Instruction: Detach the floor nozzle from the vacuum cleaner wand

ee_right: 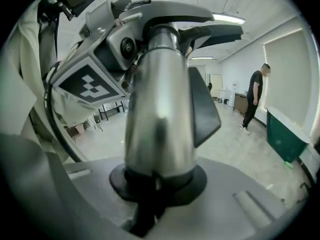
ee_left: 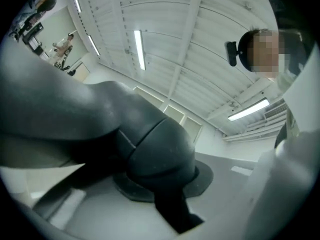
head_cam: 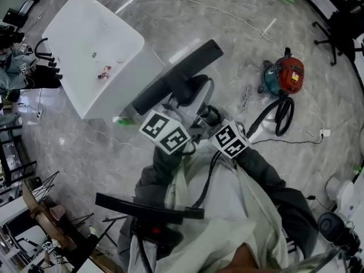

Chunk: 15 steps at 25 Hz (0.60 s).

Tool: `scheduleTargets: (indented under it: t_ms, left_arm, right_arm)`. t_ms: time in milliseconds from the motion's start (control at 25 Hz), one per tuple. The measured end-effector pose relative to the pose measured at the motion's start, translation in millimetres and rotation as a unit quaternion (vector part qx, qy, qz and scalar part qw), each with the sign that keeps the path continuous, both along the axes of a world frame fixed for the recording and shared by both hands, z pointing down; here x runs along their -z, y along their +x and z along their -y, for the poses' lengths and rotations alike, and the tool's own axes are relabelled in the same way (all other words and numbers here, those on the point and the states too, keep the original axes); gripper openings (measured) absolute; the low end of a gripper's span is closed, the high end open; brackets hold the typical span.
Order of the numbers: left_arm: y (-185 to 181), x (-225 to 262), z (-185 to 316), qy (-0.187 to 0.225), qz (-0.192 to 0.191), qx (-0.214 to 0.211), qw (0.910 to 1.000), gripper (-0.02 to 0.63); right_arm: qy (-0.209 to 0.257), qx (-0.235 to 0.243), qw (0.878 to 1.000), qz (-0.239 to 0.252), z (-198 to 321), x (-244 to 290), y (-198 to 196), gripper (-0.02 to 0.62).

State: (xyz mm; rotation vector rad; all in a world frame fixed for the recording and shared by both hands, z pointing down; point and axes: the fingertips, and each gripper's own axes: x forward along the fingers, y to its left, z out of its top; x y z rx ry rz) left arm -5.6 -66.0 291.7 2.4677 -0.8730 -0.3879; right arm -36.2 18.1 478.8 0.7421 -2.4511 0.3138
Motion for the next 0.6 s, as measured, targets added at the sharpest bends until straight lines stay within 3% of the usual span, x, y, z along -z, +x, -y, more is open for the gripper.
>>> scheduleTargets:
  t_ms: [80,120,240,280,320,360,440,520,600]
  left_arm:
    - [7.1,7.8,-14.0,0.040,-0.022,-0.063,0.9970,0.074]
    - [10.8,14.0,-24.8,0.070,-0.041,-0.108,0.9909,0.074]
    - [15.6,30.9,-60.2,0.155,-0.097,-0.229,0.9561,0.075]
    - [16.2,32.2,-66.4,0.166,-0.107,-0.247,0.9487,0.077]
    - [16.5,30.8,-67.4,0.165,-0.112,-0.251,0.9473,0.077]
    - [16.1,27.0,-63.5,0.153,-0.113,-0.241,0.9515,0.077]
    - [12.7,15.5,-44.5,0.112,-0.106,-0.187,0.9702,0.077]
    - [5.7,2.7,-22.2,0.066,-0.080,-0.102,0.9894,0.077]
    - [-4.8,-9.0,-6.0,0.022,-0.037,-0.010,0.9990,0.077]
  right_arm:
    - [-0.010,0.051,0.998,0.023,-10.2,2.9,-3.6,0.038]
    - [-0.020,0.091,0.995,0.040,-18.3,5.3,-5.2,0.039]
    - [-0.070,0.224,0.967,0.097,-49.8,13.5,-6.6,0.038]
    - [-0.085,0.252,0.958,0.109,-57.2,14.0,-5.6,0.039]
    - [-0.097,0.265,0.953,0.115,-60.7,12.9,-5.2,0.038]
    - [-0.102,0.260,0.953,0.115,-59.8,10.5,-5.5,0.038]
    - [-0.093,0.208,0.969,0.098,-46.8,2.0,-6.7,0.038]
    - [-0.063,0.120,0.989,0.059,-26.5,-6.5,-6.1,0.038]
    - [-0.024,0.038,0.999,0.012,-9.0,-12.4,-3.3,0.038]
